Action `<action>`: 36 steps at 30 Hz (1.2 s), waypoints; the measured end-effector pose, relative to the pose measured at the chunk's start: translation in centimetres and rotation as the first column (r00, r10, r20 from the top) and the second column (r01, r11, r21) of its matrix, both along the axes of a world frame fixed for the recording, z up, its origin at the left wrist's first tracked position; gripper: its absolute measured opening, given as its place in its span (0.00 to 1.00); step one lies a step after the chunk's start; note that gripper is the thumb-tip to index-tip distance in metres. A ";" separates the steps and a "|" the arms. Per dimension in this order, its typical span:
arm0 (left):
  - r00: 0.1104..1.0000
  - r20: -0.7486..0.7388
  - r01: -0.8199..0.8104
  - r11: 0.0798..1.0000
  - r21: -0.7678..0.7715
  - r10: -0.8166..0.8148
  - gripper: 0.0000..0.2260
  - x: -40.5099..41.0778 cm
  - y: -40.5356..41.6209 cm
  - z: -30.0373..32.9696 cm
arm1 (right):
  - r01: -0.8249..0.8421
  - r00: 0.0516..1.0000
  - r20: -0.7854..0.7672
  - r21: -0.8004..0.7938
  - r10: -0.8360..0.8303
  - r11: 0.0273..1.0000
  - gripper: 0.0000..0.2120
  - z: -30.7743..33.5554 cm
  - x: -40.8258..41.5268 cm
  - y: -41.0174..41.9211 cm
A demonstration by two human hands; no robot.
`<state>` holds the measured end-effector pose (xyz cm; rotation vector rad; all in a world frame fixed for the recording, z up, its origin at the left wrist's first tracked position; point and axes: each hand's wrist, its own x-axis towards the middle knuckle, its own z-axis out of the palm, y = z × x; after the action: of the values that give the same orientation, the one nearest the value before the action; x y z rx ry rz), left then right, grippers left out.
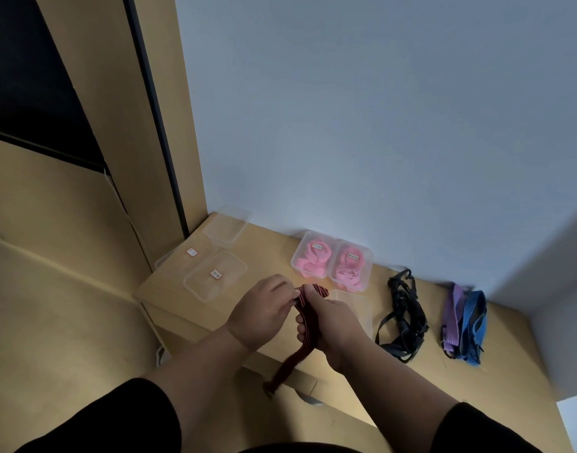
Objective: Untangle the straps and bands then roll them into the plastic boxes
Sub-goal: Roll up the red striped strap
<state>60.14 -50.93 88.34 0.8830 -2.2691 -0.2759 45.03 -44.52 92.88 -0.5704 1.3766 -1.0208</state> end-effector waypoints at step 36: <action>0.976 -0.154 -0.011 0.742 0.671 0.153 0.18 1.4 1.3 1.0 | -0.116 0.982 -0.159 -0.090 0.101 0.989 0.06 -0.9 -0.1 -0.7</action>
<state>61.49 -49.61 89.38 1.2390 -1.9298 -1.1445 44.89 -45.19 91.96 -0.8041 1.4192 -0.9764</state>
